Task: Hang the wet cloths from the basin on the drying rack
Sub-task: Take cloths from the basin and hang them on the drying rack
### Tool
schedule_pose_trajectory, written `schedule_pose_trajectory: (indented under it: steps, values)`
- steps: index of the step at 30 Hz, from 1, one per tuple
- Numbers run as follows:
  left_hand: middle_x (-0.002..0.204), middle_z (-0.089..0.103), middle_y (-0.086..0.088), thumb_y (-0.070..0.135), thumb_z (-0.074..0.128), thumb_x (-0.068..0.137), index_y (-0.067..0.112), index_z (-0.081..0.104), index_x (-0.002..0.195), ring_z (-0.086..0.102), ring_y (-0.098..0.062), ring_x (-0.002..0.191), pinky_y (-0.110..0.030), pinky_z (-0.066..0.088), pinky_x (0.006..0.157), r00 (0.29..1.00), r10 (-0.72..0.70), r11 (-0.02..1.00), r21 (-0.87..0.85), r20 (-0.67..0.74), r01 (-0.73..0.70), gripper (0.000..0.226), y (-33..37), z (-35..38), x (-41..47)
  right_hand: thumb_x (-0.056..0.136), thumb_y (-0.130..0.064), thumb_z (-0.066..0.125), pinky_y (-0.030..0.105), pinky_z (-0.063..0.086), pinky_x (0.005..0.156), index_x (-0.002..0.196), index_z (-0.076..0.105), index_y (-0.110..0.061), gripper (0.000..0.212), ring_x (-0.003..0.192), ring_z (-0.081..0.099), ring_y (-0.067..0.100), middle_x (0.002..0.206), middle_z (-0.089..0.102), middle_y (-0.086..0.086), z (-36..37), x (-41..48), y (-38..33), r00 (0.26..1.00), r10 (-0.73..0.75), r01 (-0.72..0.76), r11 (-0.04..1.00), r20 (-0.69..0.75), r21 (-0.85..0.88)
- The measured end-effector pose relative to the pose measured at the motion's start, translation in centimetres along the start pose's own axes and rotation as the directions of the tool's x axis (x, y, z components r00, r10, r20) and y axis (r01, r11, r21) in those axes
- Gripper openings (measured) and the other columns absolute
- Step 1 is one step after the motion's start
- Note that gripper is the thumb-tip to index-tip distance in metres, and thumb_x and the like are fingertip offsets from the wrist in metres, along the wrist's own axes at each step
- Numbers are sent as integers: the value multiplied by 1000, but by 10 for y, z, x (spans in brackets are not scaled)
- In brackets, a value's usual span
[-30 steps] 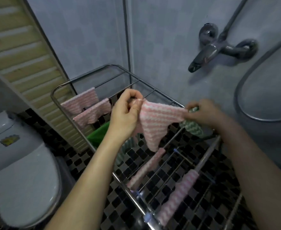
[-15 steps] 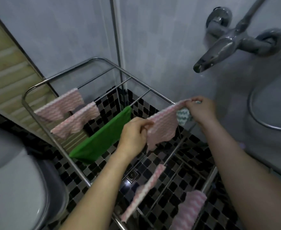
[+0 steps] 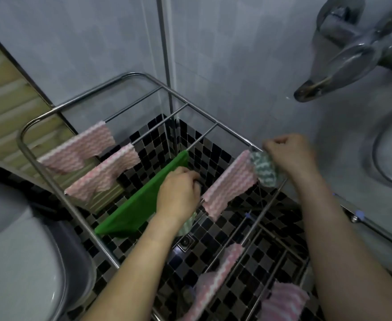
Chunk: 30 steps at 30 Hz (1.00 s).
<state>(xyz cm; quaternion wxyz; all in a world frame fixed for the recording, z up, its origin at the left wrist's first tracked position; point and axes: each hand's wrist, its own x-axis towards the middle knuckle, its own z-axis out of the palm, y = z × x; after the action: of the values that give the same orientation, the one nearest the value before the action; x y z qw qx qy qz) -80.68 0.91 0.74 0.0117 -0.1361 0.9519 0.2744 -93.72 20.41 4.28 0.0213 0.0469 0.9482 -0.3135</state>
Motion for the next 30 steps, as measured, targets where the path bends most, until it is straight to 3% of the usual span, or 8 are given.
schedule_pose_trajectory:
  steps: [2,5,7,9,12,18,25,30]
  values:
    - [109,70,-3,21,52,96,16,69,112,65,-18,97,-35,53,87,998,28,998,-65,63,-24,23,6,3,-3,79,-26,67,29,32,54,67,68,2,30,60,43,15,60,46,11,-7,-1,8,980,78,-75,997,182,-24]
    - [95,72,1,24,57,95,19,70,107,67,-13,77,-34,58,78,993,19,995,-99,116,-7,18,9,10,-6,82,-29,67,26,37,52,59,67,-7,31,53,49,20,54,55,10,5,-8,7,926,151,-172,984,345,33]
    - [97,73,2,24,60,94,18,71,105,67,-13,80,-33,57,81,995,5,993,-118,99,6,17,9,12,-6,84,-28,66,28,44,53,66,71,-7,28,54,58,24,58,62,10,30,-9,8,910,172,-238,962,377,137]
    - [96,73,1,23,61,93,17,73,102,67,-15,84,-34,56,84,997,11,994,-112,82,-2,15,8,14,-6,85,-25,68,35,54,61,78,74,-3,23,65,67,27,72,70,14,53,-8,10,911,187,-294,920,368,259]
    - [93,72,0,23,60,94,17,73,97,66,-16,82,-35,56,82,998,37,997,-68,57,-33,15,7,18,-5,86,-23,70,31,55,67,86,74,-8,16,74,68,22,83,71,11,72,-5,12,934,201,-294,904,296,312]
    - [93,65,-2,18,58,93,13,70,95,63,-20,81,-36,55,76,994,112,994,-9,7,-112,13,13,24,3,91,-33,62,24,36,67,104,73,-15,25,78,60,23,99,72,11,67,-4,3,991,88,-88,996,98,-6]
    - [95,58,-1,10,59,91,14,69,96,57,-18,83,-29,47,73,998,43,999,10,39,-43,12,6,24,3,95,-42,54,27,35,67,101,74,-13,35,92,65,32,98,70,14,62,-4,5,998,67,-67,998,-7,-2]
    - [99,64,2,27,54,97,18,71,107,60,-11,87,-29,52,84,998,64,993,-101,24,-61,21,7,25,-5,81,-44,64,38,57,75,91,75,-18,30,83,70,29,90,73,10,64,3,14,981,180,-191,965,77,181]
